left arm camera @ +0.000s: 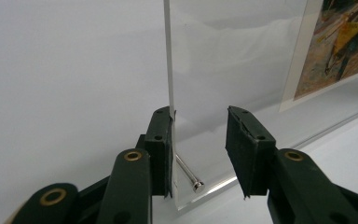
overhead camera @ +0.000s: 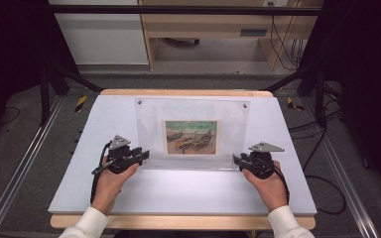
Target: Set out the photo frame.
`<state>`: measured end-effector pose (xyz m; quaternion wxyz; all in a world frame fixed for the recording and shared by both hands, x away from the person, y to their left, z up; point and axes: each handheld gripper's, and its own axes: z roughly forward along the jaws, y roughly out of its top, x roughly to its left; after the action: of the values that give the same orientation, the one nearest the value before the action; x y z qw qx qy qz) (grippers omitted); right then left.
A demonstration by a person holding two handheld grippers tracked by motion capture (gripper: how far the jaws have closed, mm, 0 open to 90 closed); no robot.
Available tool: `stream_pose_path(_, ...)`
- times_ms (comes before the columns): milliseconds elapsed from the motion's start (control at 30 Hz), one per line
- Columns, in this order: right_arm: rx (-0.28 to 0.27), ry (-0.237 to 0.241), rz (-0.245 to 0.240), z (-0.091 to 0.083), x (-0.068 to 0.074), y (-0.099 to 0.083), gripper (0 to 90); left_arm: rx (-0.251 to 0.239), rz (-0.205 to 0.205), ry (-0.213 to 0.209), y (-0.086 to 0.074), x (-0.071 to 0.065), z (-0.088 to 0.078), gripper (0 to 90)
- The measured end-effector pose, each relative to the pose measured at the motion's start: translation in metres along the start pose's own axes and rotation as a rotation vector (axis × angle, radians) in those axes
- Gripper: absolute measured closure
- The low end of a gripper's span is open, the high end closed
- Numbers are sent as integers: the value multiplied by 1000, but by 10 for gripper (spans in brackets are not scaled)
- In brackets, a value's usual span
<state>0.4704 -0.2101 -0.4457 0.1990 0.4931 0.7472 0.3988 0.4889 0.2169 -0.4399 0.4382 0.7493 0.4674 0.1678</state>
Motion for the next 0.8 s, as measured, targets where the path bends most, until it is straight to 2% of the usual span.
stream_pose_path(800, 4, 6, 5, -1, 2, -5, 659, 6, 12, -10, -5, -1, -2, 614)
